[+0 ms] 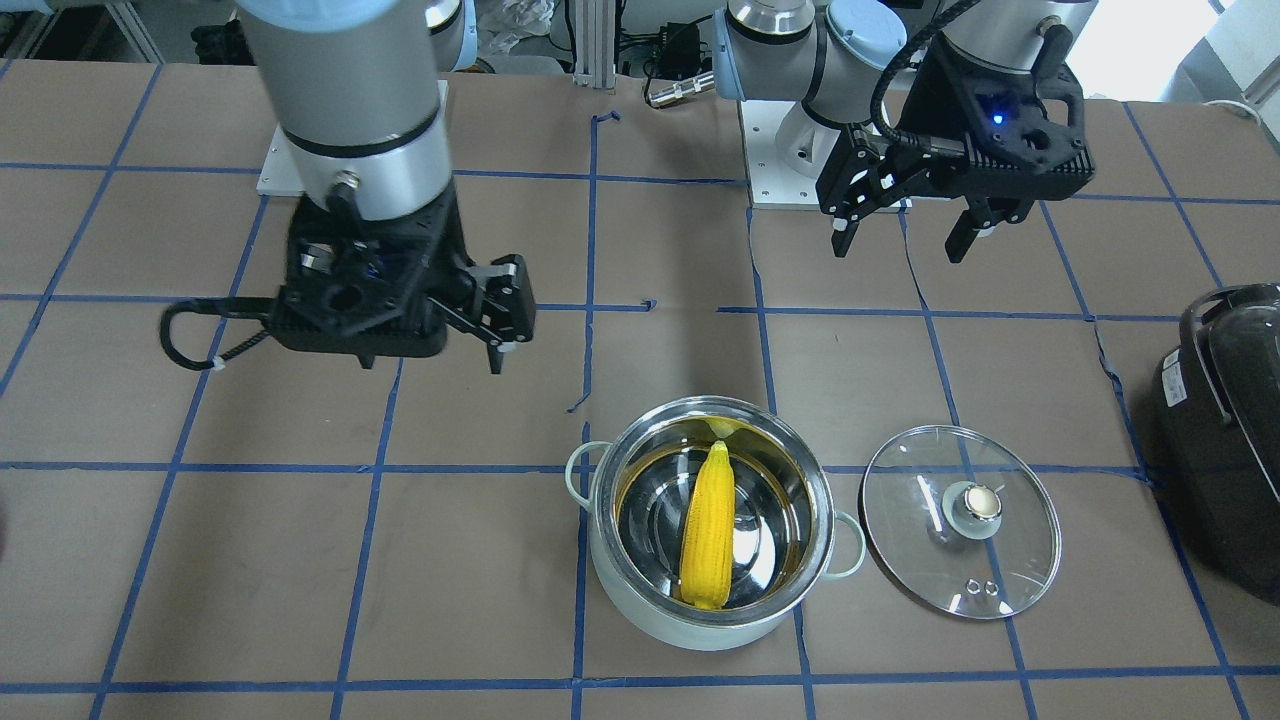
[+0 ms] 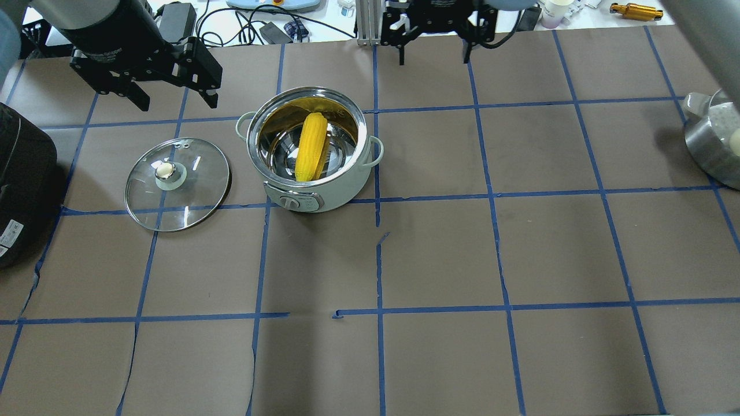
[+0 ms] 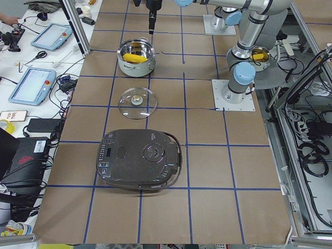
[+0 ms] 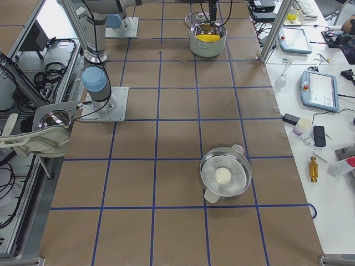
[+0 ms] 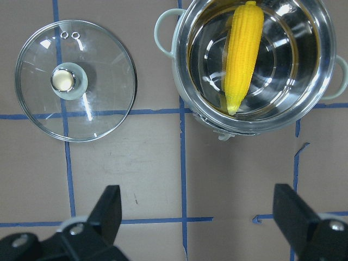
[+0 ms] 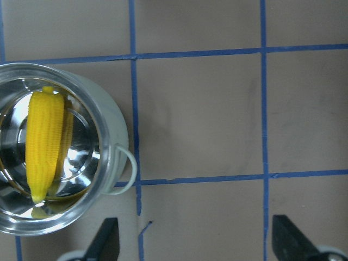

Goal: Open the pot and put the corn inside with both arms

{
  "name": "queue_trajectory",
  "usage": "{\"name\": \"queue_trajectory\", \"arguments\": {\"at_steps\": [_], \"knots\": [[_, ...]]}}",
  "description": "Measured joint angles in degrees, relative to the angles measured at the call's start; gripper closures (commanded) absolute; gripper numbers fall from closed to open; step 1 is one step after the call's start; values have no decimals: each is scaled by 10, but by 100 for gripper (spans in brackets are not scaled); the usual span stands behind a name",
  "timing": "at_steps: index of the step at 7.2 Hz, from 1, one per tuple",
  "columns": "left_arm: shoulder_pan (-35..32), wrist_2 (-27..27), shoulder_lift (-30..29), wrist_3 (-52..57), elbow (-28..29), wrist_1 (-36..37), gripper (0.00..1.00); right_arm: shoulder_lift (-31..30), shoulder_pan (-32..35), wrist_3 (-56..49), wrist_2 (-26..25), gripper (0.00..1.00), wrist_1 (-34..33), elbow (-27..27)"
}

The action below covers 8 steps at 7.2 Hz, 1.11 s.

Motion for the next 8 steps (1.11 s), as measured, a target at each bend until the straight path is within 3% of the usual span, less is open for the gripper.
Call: {"name": "queue_trajectory", "arguments": {"at_steps": [1, 3, 5, 8], "knots": [[0, 0, 0, 0, 0, -1, 0, -40, -30, -32, 1, 11, -1, 50], [0, 0, 1, 0, 0, -2, 0, -101, -77, -73, 8, 9, -16, 135], [0, 0, 1, 0, 0, -4, 0, -120, -100, -103, 9, 0, -28, 162], [0, 1, 1, 0, 0, -5, 0, -124, -107, -111, 8, 0, -54, 160]]}}
